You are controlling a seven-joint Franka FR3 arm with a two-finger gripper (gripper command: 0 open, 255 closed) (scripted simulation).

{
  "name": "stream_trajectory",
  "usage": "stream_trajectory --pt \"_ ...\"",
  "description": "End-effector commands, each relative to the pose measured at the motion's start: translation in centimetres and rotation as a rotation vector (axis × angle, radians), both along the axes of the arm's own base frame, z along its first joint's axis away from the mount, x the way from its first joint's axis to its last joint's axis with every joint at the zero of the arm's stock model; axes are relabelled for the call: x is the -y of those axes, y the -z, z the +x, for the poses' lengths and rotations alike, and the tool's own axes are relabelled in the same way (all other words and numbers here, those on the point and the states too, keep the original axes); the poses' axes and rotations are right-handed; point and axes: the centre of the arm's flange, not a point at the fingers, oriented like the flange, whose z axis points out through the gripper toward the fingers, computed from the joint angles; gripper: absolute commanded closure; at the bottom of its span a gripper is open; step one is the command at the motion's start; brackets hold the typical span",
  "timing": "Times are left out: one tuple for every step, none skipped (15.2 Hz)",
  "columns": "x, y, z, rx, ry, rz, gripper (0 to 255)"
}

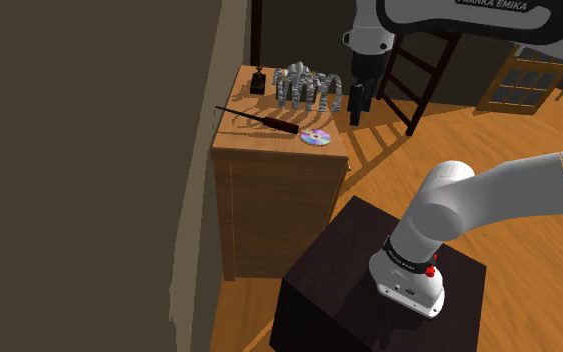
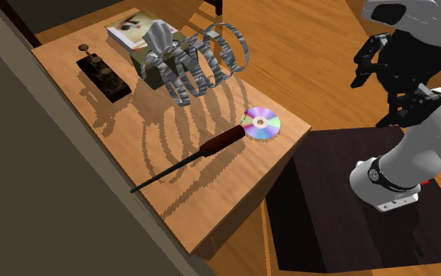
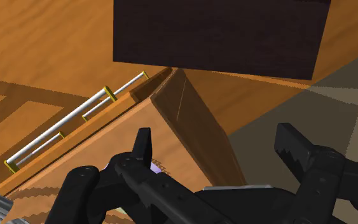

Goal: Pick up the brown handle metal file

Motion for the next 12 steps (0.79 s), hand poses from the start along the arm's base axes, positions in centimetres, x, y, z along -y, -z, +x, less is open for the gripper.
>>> stream_trajectory --pt "0.0 0.0 0.0 0.000 0.000 0.000 0" --pt "0.3 0.5 1.0 0.009 -0.018 0.006 0" --pt "0.6 0.9 2.1 0.018 -0.035 0.012 0" --pt "0.9 1.4 3.1 0.027 -0.053 0.018 0" --pt "1.2 1.8 4.2 0.036 -0.070 0.024 0" --pt "1.4 2.2 5.3 0.045 -0.088 0.030 0" --pt "1.6 2.6 6.4 0.054 -0.106 0.036 0" --pt "1.8 3.0 7.4 0.063 -0.123 0.042 0" --pt "2.0 3.4 8.5 0.073 -0.141 0.048 0" --pt "2.1 3.8 9.6 0.082 -0.158 0.054 0" --pt "2.3 4.2 10.7 0.091 -0.176 0.061 0" --pt "2.4 4.6 11.9 0.100 -0.193 0.067 0"
